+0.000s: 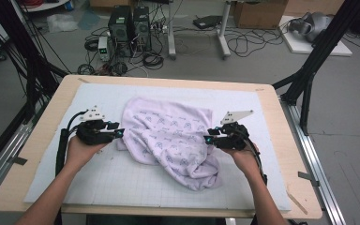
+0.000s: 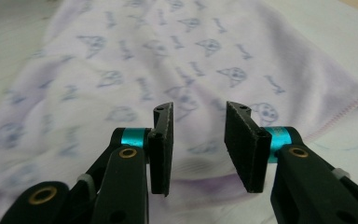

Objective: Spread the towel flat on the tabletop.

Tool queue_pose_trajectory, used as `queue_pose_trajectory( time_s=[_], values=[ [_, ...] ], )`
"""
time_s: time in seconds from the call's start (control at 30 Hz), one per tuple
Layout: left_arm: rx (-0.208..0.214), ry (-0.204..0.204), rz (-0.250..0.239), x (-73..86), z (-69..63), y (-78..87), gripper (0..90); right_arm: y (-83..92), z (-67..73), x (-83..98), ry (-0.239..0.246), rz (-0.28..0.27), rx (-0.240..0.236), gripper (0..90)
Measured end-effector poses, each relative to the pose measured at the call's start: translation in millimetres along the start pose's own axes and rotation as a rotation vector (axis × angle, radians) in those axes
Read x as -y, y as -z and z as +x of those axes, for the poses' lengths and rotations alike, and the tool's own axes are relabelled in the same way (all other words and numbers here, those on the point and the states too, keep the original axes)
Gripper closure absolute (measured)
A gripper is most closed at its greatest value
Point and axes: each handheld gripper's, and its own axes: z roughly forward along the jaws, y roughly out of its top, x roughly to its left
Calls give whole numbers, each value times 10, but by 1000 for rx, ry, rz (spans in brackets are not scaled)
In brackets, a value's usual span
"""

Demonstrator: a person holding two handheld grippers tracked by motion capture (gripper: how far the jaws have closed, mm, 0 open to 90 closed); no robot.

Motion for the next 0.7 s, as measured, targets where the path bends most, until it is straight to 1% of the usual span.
queue_pose_trajectory(
  time_s=[0.03,0.1,0.17,0.27,0.33,0.4,0.43,0.47,0.53,0.6,0.63,0.67,0.7],
  values=[
    [5,-14,-3,28,-50,38,578,35,71,9,20,-4,-11,601],
    [23,-13,-20,97,-152,80,548,87,221,27,53,-7,-39,574],
    [40,-15,-17,166,-266,67,533,121,376,62,88,-27,-60,559],
    [76,-31,-4,244,-439,0,504,125,562,116,104,-30,-95,527],
    [107,-38,1,275,-546,-67,494,111,665,150,113,-41,-132,491],
    [122,-63,17,281,-631,-140,488,76,772,176,124,-32,-160,456],
    [132,-66,25,282,-662,-184,480,52,823,190,137,-26,-171,434],
    [132,-74,36,281,-689,-230,474,24,867,203,148,-13,-174,408],
    [117,-88,68,288,-719,-333,468,-48,920,230,167,18,-170,397],
    [61,-102,97,299,-749,-433,443,-134,927,258,177,48,-170,406],
    [57,-107,113,306,-758,-476,445,-178,919,271,181,57,-161,433],
    [59,-108,124,315,-769,-514,465,-219,902,282,175,62,-163,471],
    [65,-116,134,323,-783,-548,510,-259,874,290,162,72,-172,521]
  ],
)
